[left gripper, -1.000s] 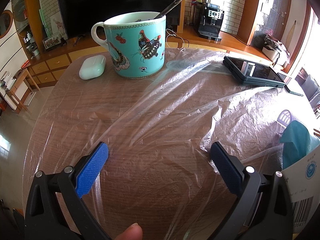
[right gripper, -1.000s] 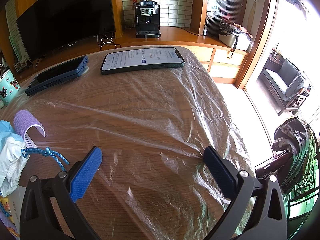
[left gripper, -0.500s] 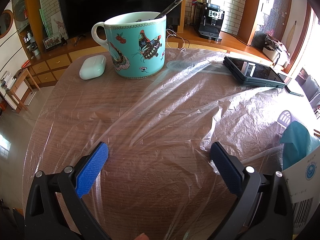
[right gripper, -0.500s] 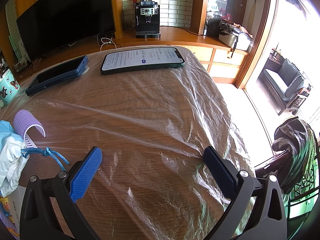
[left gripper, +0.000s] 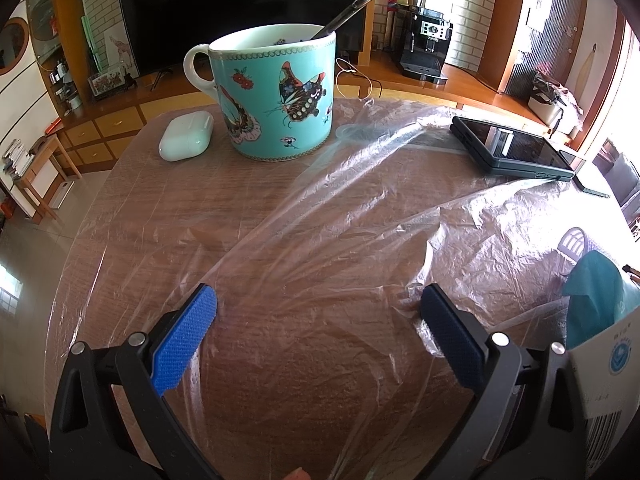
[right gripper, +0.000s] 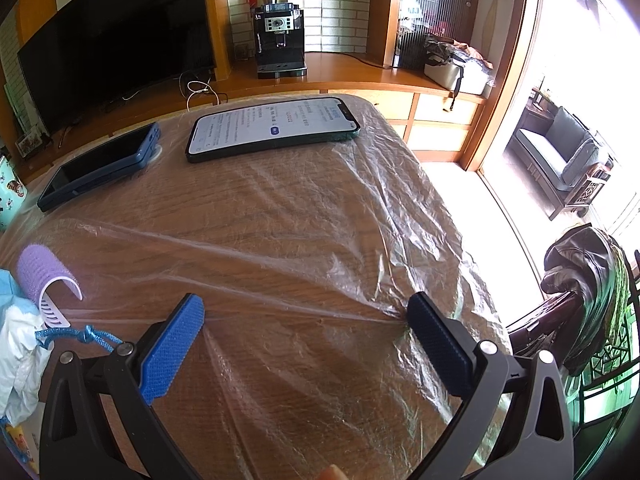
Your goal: Collect trash
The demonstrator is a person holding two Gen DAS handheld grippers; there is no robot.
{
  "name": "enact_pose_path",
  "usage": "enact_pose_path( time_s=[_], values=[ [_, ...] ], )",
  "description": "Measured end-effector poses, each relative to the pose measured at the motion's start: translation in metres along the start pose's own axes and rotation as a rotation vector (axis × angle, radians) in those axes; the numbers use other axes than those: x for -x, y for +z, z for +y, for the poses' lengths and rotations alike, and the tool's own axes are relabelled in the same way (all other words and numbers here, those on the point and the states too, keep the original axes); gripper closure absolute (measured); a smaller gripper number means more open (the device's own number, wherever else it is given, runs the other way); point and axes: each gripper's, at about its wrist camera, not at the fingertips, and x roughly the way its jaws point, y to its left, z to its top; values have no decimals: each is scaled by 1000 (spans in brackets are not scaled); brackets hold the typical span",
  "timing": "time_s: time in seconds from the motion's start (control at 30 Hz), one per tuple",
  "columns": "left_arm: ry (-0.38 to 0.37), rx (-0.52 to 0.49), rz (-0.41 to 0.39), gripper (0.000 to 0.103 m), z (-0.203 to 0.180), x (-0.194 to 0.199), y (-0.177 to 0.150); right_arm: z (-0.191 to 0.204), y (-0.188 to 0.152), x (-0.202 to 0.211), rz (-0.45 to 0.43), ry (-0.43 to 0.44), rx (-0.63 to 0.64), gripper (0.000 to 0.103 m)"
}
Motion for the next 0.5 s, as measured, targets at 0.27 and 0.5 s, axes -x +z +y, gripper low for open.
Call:
enact_pose_path(
  time_s=[0.27,0.5],
  values=[
    [-1,0,0,1,3,-5,7,0,8,-6,-1,9,14,4],
    [-1,-2,1,1,0,-10,14,0,14,-13,-3,14,20,4]
  ],
)
